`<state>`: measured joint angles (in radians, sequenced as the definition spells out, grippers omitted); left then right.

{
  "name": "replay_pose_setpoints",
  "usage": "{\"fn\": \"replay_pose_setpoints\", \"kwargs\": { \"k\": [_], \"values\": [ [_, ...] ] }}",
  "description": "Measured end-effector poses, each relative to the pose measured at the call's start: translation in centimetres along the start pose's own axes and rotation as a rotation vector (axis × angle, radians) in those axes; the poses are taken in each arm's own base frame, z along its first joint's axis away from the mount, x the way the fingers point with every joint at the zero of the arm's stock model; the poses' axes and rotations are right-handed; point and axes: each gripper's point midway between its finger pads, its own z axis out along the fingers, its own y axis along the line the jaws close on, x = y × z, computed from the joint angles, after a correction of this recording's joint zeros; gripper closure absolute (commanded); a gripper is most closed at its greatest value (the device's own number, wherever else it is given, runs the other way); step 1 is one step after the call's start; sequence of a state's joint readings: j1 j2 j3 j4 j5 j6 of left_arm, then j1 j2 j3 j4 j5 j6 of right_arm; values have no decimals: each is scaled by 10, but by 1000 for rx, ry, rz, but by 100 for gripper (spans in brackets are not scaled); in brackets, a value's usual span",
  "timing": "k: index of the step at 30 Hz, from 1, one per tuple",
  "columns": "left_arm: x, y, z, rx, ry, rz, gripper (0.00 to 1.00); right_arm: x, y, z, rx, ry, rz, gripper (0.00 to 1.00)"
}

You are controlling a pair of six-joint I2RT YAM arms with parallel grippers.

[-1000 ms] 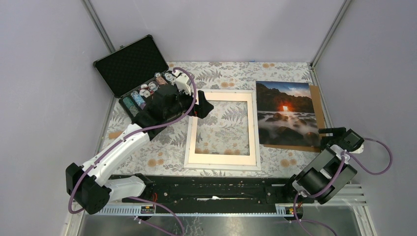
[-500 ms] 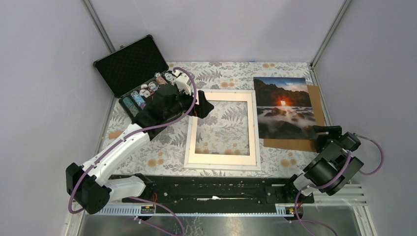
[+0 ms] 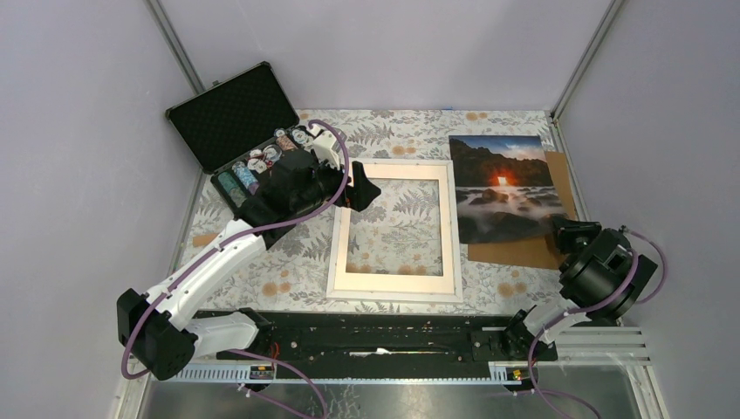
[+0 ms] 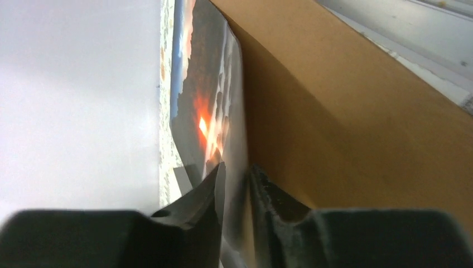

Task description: Put the photo into the frame

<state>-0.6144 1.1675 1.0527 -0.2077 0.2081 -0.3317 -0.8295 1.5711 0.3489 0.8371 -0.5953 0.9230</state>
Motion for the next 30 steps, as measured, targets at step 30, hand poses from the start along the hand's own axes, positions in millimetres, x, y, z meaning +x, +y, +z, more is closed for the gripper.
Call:
{"fn": "replay_pose_setpoints", "kwargs": {
  "k": [30],
  "values": [
    [-32, 104, -37, -507, -129, -72, 1, 254, 309, -89, -347, 401, -1414, 100]
  ]
}}
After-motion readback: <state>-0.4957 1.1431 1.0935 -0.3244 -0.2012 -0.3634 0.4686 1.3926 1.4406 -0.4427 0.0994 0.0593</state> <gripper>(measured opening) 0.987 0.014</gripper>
